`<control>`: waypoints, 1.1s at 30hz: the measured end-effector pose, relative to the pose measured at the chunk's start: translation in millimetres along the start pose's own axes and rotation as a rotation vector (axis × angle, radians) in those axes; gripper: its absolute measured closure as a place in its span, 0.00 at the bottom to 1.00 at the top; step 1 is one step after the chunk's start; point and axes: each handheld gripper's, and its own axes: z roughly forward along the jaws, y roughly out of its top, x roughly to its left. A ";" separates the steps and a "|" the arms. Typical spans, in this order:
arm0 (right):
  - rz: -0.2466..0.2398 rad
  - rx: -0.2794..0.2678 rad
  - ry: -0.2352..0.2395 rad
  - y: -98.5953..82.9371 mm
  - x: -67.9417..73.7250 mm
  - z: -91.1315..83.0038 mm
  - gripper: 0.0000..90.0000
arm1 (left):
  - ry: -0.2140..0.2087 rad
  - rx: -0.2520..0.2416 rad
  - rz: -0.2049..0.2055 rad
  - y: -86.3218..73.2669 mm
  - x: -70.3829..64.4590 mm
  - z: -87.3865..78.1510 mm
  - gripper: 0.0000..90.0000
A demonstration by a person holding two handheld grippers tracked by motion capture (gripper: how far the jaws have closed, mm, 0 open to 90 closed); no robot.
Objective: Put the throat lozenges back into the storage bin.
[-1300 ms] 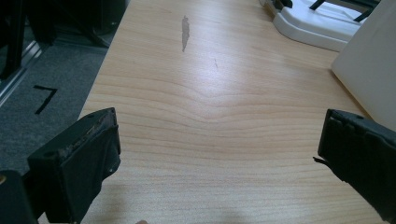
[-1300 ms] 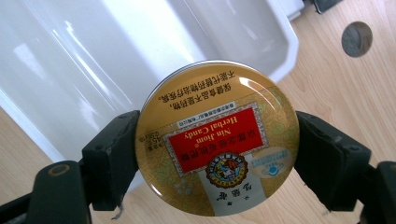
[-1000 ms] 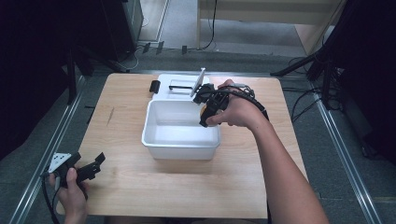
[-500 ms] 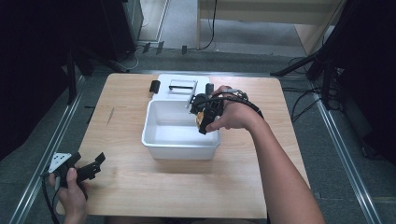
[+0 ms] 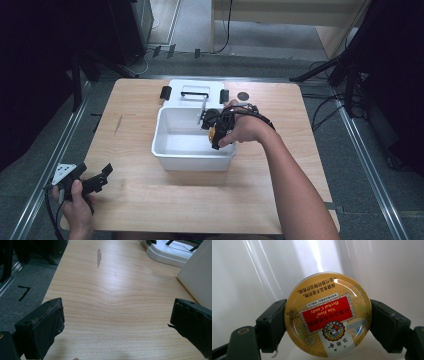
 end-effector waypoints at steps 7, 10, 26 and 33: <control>-0.029 0.066 -0.012 5.6 4.8 12.3 0.23 | 0.000 0.000 0.001 0.1 0.4 -0.1 0.00; -0.037 0.081 -0.012 7.1 5.6 15.9 0.23 | -0.002 0.000 0.001 0.1 0.5 -0.1 0.00; 0.013 0.052 -0.017 3.9 -0.4 14.9 0.18 | -0.002 -0.001 -0.001 0.1 0.7 -0.1 0.00; 0.079 -0.029 -0.025 -0.8 -4.2 -8.8 0.20 | -0.001 -0.001 0.000 0.2 0.7 -0.1 0.00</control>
